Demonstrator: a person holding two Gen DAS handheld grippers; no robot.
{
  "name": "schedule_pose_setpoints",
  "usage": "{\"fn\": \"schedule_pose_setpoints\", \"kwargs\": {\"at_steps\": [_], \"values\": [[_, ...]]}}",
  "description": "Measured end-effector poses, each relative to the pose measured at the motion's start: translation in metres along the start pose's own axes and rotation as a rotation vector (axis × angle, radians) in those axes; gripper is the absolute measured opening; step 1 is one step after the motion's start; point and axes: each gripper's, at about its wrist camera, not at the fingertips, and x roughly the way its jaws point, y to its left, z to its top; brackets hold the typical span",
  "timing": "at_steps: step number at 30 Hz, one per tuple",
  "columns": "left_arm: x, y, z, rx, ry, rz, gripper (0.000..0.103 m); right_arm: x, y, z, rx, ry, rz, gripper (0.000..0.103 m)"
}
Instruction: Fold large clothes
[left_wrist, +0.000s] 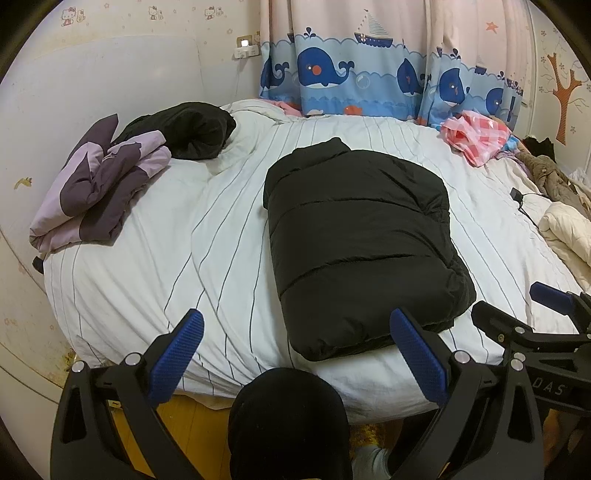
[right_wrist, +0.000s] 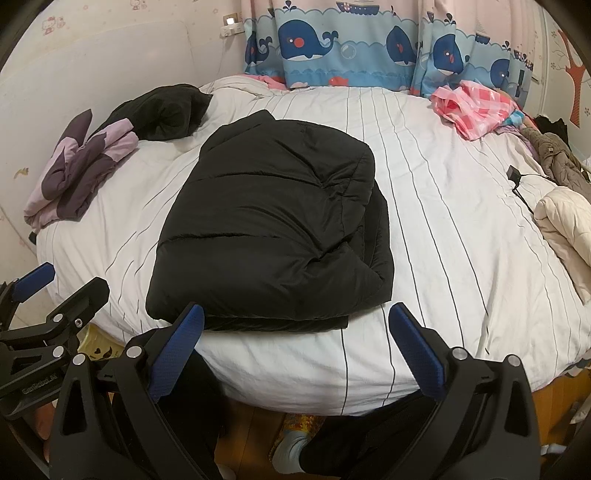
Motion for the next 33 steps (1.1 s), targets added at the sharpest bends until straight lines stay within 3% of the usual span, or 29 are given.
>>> {"fn": "schedule_pose_setpoints", "kwargs": {"at_steps": [25,33], "values": [[0.004,0.014,0.003,-0.029,0.016,-0.028,0.097,0.004,-0.003,-0.003,-0.007,0.013,0.005,0.097],[0.007,0.013,0.003,-0.021,0.030,0.017,0.097,0.006,-0.006,-0.004,-0.007,0.019,0.008,0.097]]}}
